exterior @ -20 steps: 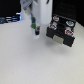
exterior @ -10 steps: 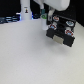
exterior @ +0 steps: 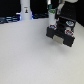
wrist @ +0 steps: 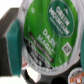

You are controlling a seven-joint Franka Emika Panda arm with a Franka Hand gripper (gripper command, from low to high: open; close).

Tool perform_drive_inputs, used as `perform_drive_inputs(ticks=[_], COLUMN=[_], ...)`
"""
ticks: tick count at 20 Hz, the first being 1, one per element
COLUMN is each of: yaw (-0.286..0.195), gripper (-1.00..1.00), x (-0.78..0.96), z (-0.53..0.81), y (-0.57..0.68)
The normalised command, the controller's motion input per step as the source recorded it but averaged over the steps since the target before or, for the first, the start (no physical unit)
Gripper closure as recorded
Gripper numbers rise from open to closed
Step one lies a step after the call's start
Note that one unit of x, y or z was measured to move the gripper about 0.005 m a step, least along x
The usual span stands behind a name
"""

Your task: Open the kcup holder, insert the kcup into the holder, and close the kcup holder

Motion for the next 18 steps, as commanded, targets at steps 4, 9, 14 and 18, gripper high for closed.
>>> perform_drive_inputs(ticks=[4,9,14,18], yaw=[0.015,0.018,0.023,0.033], gripper=[1.0,1.0,1.0,1.0], x=[-0.15,-0.16,-0.2,-0.13], z=[0.03,0.01,0.0,-0.1], y=[0.61,0.6,0.58,0.57])
